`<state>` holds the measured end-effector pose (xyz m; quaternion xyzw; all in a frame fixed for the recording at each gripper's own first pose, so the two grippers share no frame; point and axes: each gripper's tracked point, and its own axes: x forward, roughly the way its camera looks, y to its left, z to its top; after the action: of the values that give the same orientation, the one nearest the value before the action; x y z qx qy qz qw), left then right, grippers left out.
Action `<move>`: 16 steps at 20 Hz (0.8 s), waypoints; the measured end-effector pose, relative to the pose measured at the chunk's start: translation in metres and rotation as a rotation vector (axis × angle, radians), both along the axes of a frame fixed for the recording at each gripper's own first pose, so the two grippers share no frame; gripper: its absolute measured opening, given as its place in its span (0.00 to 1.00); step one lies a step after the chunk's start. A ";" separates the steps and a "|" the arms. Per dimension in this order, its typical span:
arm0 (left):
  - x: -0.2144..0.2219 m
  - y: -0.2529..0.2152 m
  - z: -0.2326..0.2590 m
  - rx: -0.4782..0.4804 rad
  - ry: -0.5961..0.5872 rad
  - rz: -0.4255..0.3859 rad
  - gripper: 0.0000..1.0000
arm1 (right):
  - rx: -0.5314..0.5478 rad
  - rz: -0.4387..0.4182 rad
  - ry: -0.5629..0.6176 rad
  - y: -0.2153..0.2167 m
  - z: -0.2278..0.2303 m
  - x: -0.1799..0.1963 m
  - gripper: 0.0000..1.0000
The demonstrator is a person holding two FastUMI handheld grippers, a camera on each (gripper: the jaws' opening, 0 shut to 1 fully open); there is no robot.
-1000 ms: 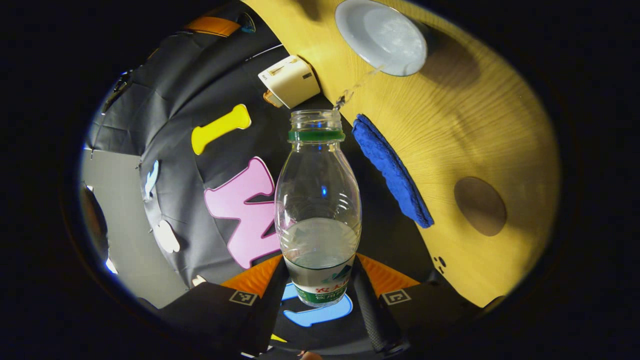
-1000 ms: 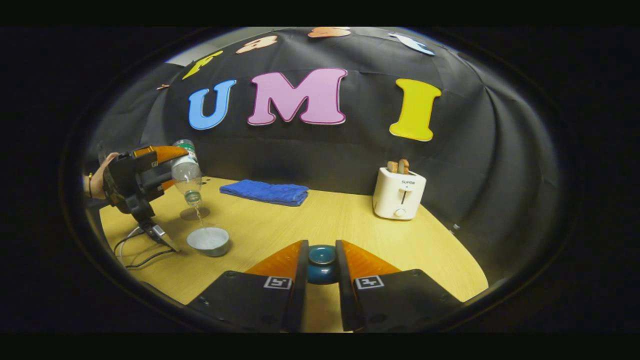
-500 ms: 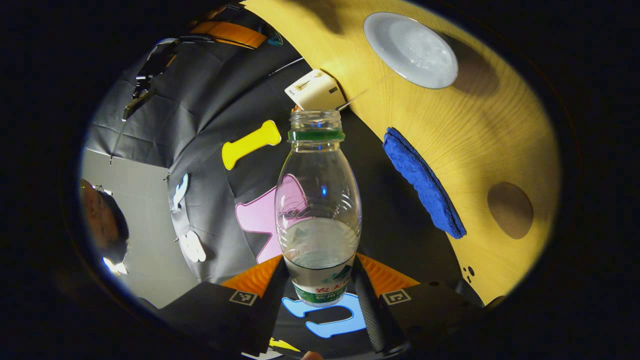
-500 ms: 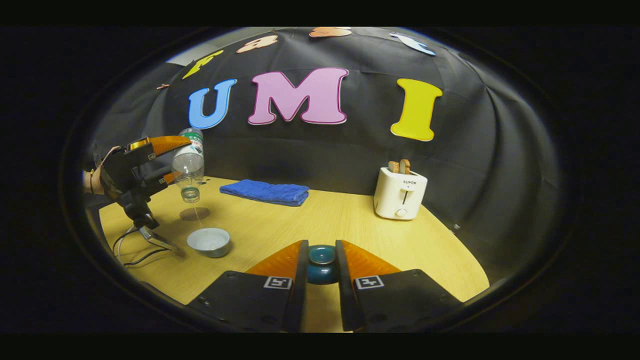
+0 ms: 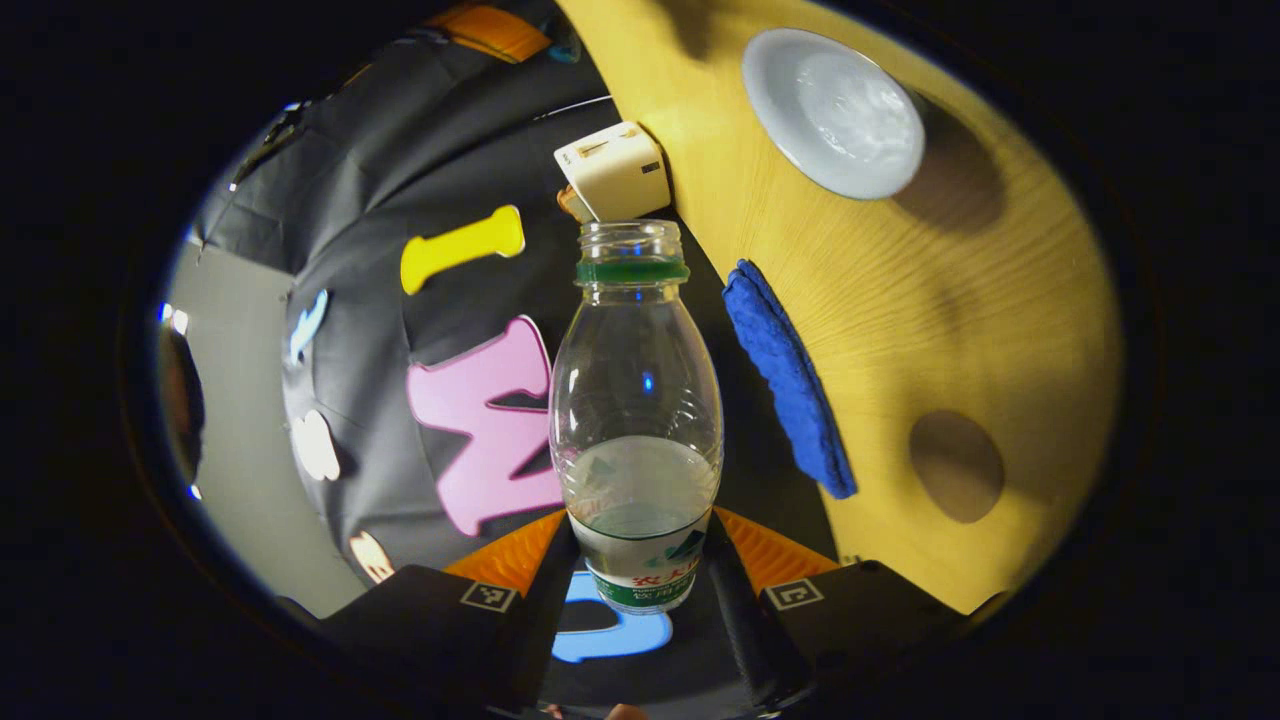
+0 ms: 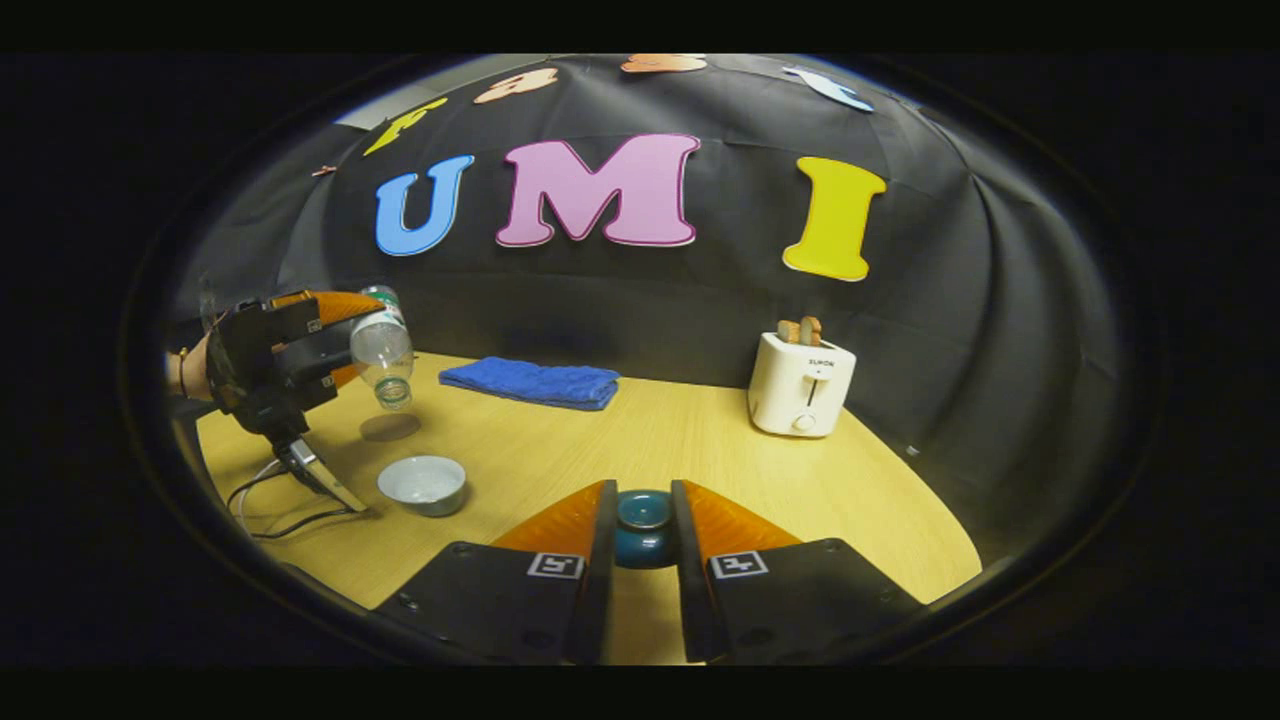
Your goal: Open the teacup lid with one hand, grasp the water bottle and pour water into the teacup with the other hand; after pouring, place the water bottle on the coaster and then close the teacup lid.
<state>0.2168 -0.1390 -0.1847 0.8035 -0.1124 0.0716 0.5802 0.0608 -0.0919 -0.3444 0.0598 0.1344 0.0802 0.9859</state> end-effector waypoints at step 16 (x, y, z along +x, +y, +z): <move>0.023 0.048 -0.036 -1.613 0.371 -0.058 0.75 | -0.034 -0.007 0.016 0.037 0.006 0.007 0.36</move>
<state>0.2396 -0.0910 -0.2207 0.1358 0.0504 -0.0184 0.9893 0.0678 -0.0552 -0.3387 0.0439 0.1432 0.0739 0.9860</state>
